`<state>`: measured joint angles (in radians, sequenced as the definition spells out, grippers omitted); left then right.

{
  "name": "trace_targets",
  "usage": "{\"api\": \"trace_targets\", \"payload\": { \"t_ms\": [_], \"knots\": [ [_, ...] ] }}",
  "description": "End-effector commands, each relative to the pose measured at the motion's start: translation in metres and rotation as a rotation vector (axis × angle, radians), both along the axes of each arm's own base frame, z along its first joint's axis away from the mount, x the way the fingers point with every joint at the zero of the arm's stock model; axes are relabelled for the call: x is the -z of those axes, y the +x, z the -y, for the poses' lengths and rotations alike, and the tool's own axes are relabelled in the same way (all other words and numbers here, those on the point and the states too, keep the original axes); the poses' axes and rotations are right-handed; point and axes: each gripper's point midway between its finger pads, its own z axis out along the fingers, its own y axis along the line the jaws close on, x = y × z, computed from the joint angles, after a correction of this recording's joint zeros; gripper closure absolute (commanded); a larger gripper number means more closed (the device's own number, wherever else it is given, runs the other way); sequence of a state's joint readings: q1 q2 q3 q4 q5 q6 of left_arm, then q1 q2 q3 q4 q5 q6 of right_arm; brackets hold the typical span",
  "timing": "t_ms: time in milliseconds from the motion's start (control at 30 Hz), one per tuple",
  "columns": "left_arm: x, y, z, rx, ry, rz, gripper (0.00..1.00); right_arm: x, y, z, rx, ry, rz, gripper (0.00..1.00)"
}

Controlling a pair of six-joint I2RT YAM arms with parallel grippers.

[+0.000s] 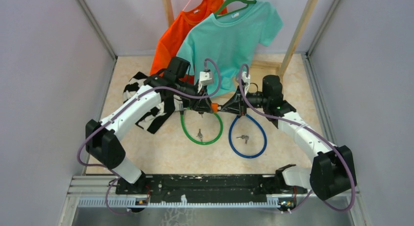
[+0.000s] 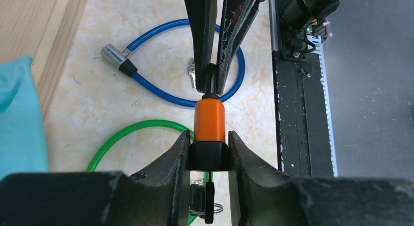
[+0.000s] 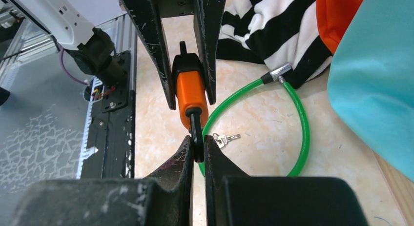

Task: Lock with the key
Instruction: Lock the lock.

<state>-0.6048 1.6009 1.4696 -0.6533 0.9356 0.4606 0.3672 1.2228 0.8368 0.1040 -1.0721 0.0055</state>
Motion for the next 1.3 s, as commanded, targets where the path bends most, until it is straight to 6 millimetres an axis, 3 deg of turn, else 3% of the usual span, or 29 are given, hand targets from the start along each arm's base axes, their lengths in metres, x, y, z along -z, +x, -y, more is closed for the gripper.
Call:
{"api": "trace_targets", "payload": {
  "t_ms": [0, 200, 567, 700, 800, 867, 1000, 1133, 1267],
  "knots": [
    [-0.057, -0.007, 0.057, 0.16, -0.222, 0.245, 1.0, -0.023, -0.052, -0.029, -0.268, 0.083, -0.009, 1.0],
    [-0.043, -0.008, 0.064, 0.167, -0.207, 0.221, 1.0, -0.031, -0.056, -0.033, -0.291, 0.116, -0.007, 1.0],
    [-0.037, -0.007, 0.072, 0.165, -0.184, 0.222, 1.0, -0.027, -0.065, -0.04, -0.333, 0.113, -0.012, 1.0],
    [-0.039, -0.001, 0.059, 0.139, -0.17, 0.256, 1.0, -0.024, -0.047, -0.027, -0.266, 0.047, 0.029, 0.99],
    [-0.034, 0.007, 0.04, 0.096, -0.152, 0.271, 1.0, -0.022, -0.036, -0.011, -0.209, 0.006, 0.033, 0.9],
    [-0.03, 0.007, 0.029, 0.075, -0.141, 0.268, 1.0, -0.02, -0.033, -0.005, -0.198, -0.015, 0.045, 0.81],
    [-0.021, 0.0, 0.021, 0.081, -0.132, 0.256, 1.0, -0.025, -0.035, -0.004, -0.207, -0.012, 0.064, 0.77],
    [-0.021, -0.003, 0.022, 0.085, -0.146, 0.242, 1.0, -0.033, -0.036, -0.007, -0.218, -0.016, 0.074, 0.93],
    [-0.023, -0.003, 0.023, 0.087, -0.154, 0.238, 1.0, -0.032, -0.036, -0.006, -0.221, -0.025, 0.094, 1.0]
  ]
}}
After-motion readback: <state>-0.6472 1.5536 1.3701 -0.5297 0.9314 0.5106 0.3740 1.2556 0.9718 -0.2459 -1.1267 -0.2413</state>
